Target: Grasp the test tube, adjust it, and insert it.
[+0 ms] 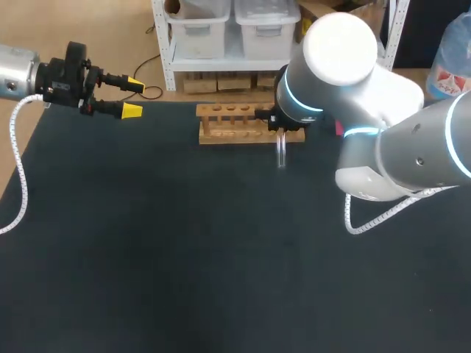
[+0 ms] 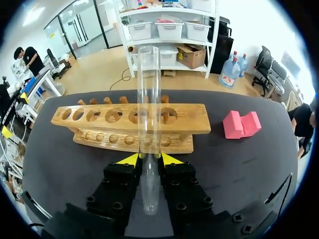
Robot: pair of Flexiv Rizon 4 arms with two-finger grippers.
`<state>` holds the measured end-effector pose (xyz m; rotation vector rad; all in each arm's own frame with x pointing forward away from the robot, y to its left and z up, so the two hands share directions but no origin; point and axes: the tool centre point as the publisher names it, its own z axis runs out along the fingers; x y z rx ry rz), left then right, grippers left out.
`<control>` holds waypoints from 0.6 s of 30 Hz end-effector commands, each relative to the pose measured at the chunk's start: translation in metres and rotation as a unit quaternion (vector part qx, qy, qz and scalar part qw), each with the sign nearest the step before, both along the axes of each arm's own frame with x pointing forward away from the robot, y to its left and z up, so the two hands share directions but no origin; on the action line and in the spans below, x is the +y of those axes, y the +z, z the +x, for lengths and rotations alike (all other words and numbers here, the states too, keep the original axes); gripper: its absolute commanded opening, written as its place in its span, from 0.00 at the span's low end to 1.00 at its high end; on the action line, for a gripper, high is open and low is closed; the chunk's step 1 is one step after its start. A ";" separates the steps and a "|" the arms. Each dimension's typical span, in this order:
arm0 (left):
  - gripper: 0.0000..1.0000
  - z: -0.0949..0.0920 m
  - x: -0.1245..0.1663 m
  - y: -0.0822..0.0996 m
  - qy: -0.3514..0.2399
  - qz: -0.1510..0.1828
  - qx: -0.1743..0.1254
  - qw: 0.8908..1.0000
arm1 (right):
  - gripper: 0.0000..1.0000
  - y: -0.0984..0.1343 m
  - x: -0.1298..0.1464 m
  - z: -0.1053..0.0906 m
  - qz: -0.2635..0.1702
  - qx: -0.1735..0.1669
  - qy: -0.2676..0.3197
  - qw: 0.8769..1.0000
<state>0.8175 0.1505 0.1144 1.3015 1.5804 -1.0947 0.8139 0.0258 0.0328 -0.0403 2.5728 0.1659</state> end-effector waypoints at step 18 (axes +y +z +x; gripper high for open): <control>1.00 0.000 0.000 -0.001 0.000 -0.001 -0.001 1.000 | 0.00 0.037 0.003 -0.030 0.002 -0.015 -0.026 1.000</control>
